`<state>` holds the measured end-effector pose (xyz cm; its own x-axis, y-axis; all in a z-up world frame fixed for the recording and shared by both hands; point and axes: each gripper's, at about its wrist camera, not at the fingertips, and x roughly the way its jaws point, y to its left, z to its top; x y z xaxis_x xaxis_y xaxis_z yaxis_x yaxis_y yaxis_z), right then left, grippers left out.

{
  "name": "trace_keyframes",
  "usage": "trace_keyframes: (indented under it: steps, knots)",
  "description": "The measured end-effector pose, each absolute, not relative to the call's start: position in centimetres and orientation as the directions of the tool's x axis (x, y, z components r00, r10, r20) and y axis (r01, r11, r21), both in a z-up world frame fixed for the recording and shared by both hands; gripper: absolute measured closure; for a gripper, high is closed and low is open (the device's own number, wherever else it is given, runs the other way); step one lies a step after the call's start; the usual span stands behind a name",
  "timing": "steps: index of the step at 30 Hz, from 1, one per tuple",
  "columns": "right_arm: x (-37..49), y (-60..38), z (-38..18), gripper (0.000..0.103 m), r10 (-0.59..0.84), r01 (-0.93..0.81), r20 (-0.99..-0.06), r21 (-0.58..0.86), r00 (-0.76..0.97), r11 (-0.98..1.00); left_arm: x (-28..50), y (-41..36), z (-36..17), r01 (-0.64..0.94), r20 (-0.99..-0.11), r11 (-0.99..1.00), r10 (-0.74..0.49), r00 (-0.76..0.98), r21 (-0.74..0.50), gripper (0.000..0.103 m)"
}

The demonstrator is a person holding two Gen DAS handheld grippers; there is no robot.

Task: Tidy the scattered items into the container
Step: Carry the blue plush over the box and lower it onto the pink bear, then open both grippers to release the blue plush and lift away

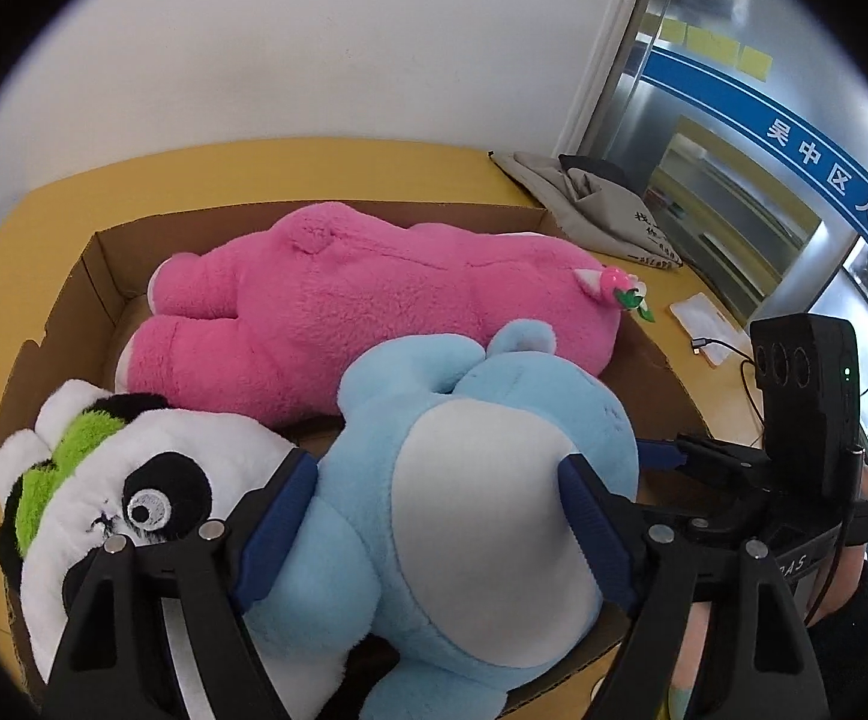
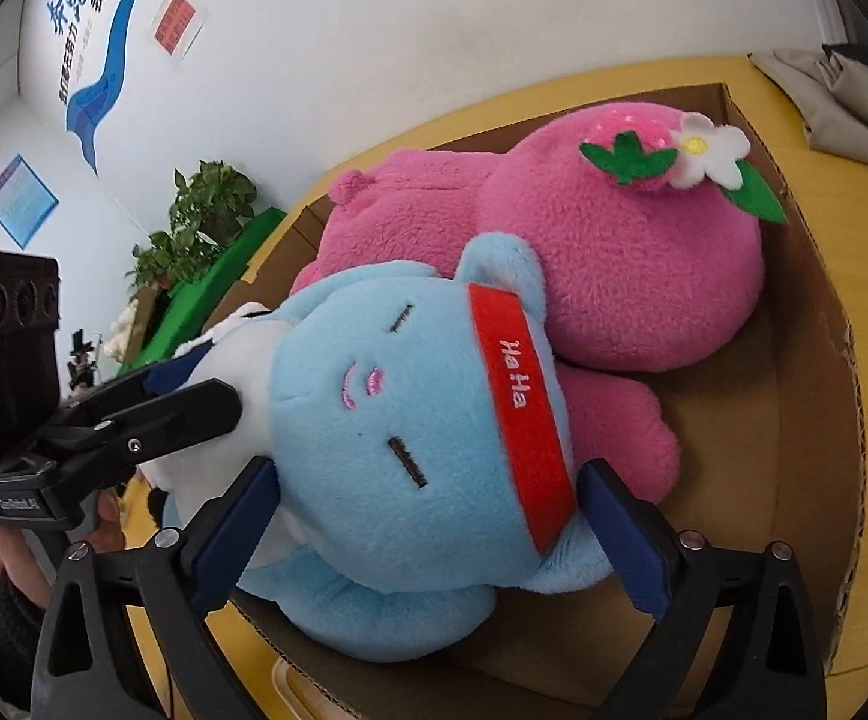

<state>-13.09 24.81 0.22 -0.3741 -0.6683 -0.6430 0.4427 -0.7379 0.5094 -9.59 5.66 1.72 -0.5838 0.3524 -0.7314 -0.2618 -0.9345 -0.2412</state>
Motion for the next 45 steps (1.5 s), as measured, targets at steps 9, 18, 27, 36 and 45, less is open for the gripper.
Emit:
trace_keyframes:
  steps: [9, 18, 27, 36, 45]
  knots:
    - [-12.0, 24.5, 0.8, 0.000, -0.641, 0.438, -0.651, 0.477, -0.407, -0.762, -8.0, 5.0, 2.3, -0.279, -0.699, -0.927, 0.374, -0.610, -0.252, 0.020]
    - [-11.7, 25.1, 0.8, 0.000, -0.641, 0.417, -0.647, 0.492, -0.413, -0.765, -1.4, -2.8, 4.2, -0.153, -0.629, -0.957, 0.279, -0.726, -0.248, 0.020]
    - [-11.8, 23.5, 0.2, 0.000, -0.588, 0.418, -0.713, 0.435, -0.381, -0.798, -0.8, -7.5, -0.6, -0.057, -0.708, -0.963, 0.232, -0.667, -0.263, 0.019]
    - [-10.5, 19.4, -0.2, 0.000, -0.458, 0.469, -0.799, 0.255, -0.390, -0.845, -0.4, -6.6, -0.9, -0.047, -0.730, -0.975, 0.193, -0.655, -0.216, 0.019]
    - [-10.6, 19.7, 0.5, 0.000, -0.489, 0.481, -0.774, 0.275, -0.403, -0.833, 0.2, -8.2, -0.1, -0.043, -0.708, -0.967, 0.214, -0.673, -0.251, 0.019]
